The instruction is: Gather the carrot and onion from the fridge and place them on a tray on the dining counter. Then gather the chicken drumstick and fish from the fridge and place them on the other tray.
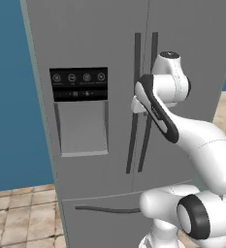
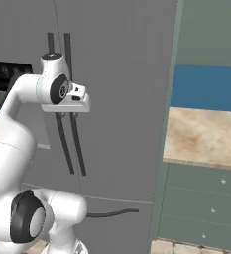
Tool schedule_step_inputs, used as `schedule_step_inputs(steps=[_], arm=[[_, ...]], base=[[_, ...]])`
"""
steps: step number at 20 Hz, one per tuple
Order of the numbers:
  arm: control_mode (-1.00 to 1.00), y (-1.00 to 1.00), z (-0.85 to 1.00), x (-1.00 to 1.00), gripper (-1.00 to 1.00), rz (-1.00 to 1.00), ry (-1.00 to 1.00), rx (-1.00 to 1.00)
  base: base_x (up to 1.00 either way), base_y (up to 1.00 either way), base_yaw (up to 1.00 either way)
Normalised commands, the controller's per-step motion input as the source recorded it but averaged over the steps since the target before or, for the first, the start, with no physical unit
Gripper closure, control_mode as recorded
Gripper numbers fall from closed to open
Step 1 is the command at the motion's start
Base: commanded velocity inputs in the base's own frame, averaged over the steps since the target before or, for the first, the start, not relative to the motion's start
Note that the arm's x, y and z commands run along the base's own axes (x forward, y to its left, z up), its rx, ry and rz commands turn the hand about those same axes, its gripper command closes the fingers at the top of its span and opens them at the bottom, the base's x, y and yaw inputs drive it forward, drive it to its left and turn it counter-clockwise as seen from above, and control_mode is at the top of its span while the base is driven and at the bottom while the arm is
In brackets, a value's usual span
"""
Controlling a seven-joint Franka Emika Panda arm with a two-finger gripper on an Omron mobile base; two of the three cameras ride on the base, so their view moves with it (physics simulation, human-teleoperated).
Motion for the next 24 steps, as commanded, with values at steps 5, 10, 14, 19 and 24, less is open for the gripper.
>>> schedule_step_inputs(steps=[5,10,14,19,24], arm=[[1.00,0.00,0.00,-0.01,-1.00,0.00,0.00,0.00],[1.00,0.00,0.00,0.00,-1.00,0.00,0.00,0.00],[1.00,0.00,0.00,0.00,-1.00,0.00,0.00,0.00],[-1.00,0.00,0.00,0.02,-1.00,0.00,-0.12,0.00],[-1.00,0.00,0.00,0.31,-1.00,0.00,-0.25,0.02]], base=[[-0.40,0.00,-0.02],[-0.40,0.00,-0.04],[-0.18,0.00,-0.01],[0.00,0.00,0.00],[0.00,0.00,0.00]])
